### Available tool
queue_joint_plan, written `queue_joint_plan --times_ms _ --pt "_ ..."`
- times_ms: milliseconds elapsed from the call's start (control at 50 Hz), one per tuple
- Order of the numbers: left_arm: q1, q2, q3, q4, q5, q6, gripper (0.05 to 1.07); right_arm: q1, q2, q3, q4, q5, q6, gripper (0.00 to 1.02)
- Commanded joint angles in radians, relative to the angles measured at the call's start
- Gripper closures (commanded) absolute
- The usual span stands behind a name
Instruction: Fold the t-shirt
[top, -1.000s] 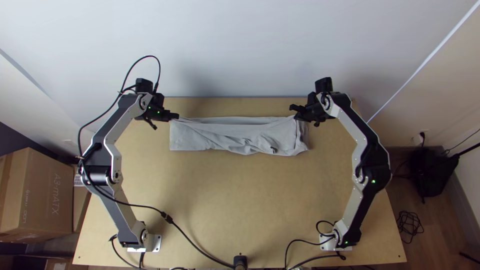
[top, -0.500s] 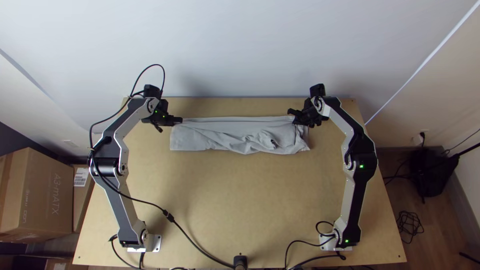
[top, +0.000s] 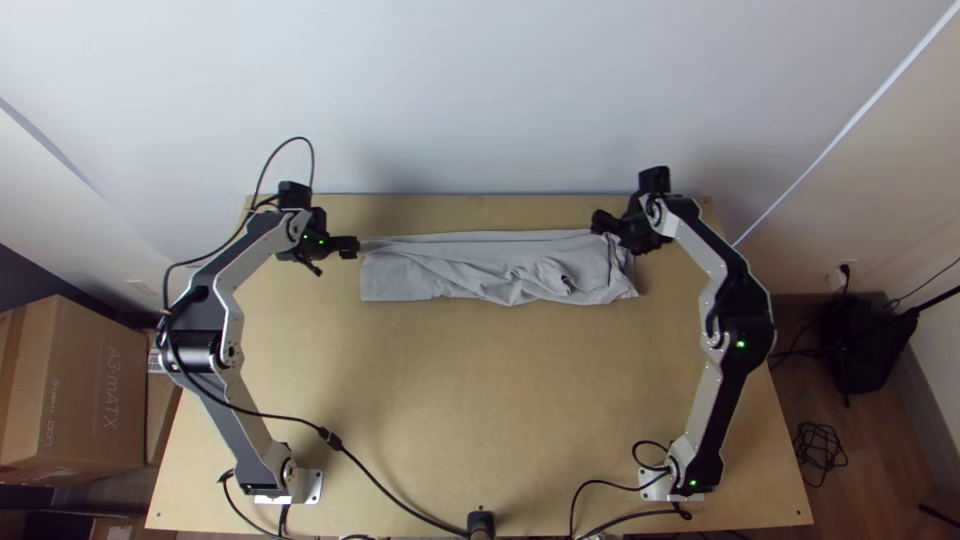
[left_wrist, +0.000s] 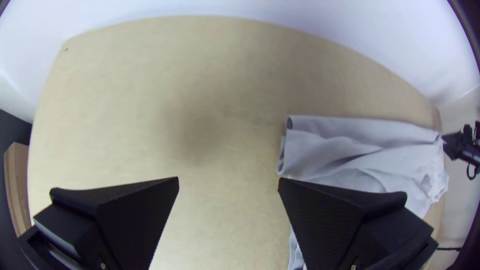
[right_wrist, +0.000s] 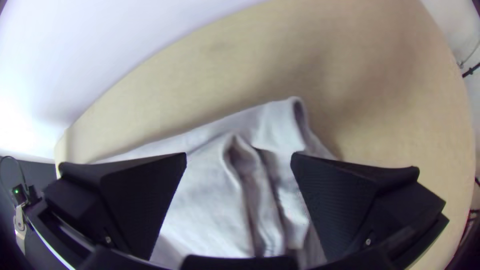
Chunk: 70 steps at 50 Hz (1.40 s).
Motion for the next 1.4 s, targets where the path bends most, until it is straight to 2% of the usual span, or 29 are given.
queue_joint_plan --times_ms 0,300,340,480,600,720,1120,1240,1380 --pt "0.031 -0.096 -0.054 0.008 0.048 -0.042 0.10 -0.018 -0.136 -0.076 0.011 0.015 0.029 0.03" --pt "0.054 -0.203 -0.158 -0.024 0.439 -0.124 0.11 -0.020 -0.367 -0.203 0.011 0.001 0.092 0.03" --pt "0.057 -0.197 -0.172 -0.024 0.491 -0.133 0.11 -0.020 -0.394 -0.209 0.011 -0.031 0.118 0.03" --pt "0.078 -0.163 -0.204 -0.003 0.625 -0.171 0.11 -0.047 -0.475 -0.212 0.001 -0.208 0.221 0.04" --pt "0.083 -0.142 -0.235 0.088 0.634 -0.197 0.11 -0.072 -0.533 -0.212 -0.003 -0.292 0.272 0.04" --pt "0.084 -0.068 -0.212 0.092 0.672 -0.202 0.11 -0.090 -0.575 -0.209 -0.015 -0.320 0.281 0.04" --pt "0.074 0.092 -0.144 0.124 0.668 -0.189 0.10 -0.118 -0.636 -0.222 -0.037 -0.331 0.281 0.04" --pt "0.032 0.127 -0.114 0.126 0.663 -0.197 0.10 -0.113 -0.647 -0.222 -0.038 -0.329 0.292 0.04" --pt "-0.040 0.167 -0.061 0.149 0.637 -0.251 0.10 -0.109 -0.659 -0.217 -0.038 -0.329 0.301 0.04"
